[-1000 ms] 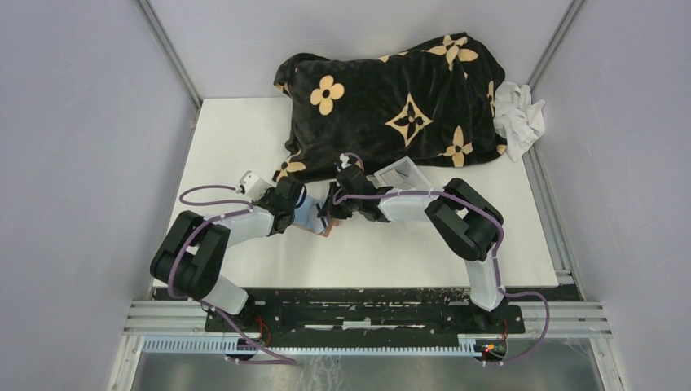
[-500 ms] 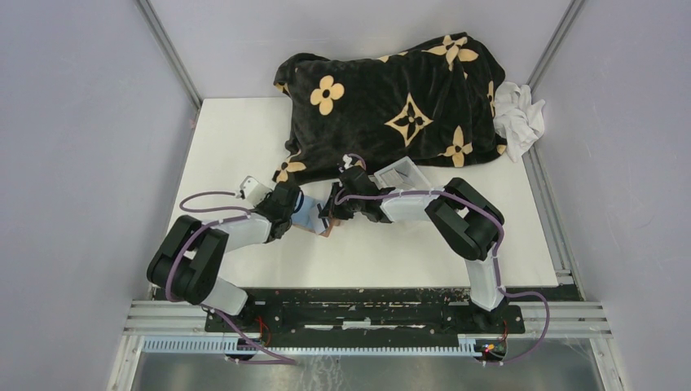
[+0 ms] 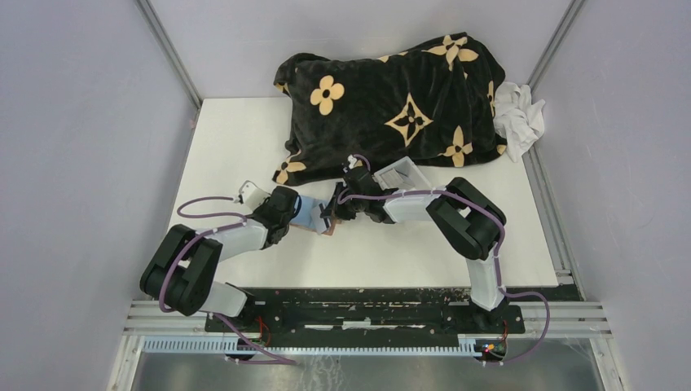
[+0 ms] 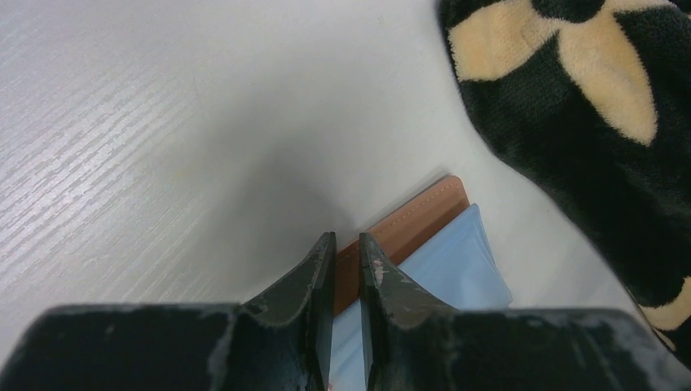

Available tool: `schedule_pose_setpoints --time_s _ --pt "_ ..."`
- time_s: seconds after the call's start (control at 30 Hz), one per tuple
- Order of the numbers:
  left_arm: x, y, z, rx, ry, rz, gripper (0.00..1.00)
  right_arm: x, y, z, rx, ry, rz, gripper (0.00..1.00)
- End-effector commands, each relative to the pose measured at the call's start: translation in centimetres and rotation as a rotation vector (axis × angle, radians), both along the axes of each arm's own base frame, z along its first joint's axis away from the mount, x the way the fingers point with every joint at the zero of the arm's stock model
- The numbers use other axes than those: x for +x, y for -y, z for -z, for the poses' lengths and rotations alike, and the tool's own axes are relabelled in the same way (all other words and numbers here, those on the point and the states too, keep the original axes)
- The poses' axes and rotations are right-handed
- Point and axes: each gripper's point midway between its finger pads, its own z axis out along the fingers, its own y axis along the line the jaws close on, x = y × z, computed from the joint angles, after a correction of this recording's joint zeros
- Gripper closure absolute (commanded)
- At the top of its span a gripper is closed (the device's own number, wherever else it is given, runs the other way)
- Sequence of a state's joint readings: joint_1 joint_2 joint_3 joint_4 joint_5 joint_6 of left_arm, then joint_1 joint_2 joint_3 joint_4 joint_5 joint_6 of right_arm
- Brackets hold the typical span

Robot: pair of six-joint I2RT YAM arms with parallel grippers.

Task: Put the credit cards into the card holder
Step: Open the card holder at the center of the board, then insert the credit card into the card holder.

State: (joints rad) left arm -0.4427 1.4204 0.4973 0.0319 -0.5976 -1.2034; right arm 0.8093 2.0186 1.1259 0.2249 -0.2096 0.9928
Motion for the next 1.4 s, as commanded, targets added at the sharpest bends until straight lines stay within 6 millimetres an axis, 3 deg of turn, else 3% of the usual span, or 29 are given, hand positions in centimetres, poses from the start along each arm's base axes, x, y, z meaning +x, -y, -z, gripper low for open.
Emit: schedule_pose_setpoints --time_s 0.0,0.6,1.37 --pt "-2.3 1.2 1.7 -0.035 -0.09 0.049 0.76 0.4 1.4 0.8 -0.029 -0.012 0.041 0.99" --pt "-3.9 2.2 2.0 -0.02 -0.116 0.085 0.77 1.5 1.2 -1.1 0.083 0.011 0.056 0.99" --pt "-4.8 2.6 2.2 -0.012 -0.127 0.103 0.77 3.4 1.2 -0.2 0.172 -0.001 0.094 0.99"
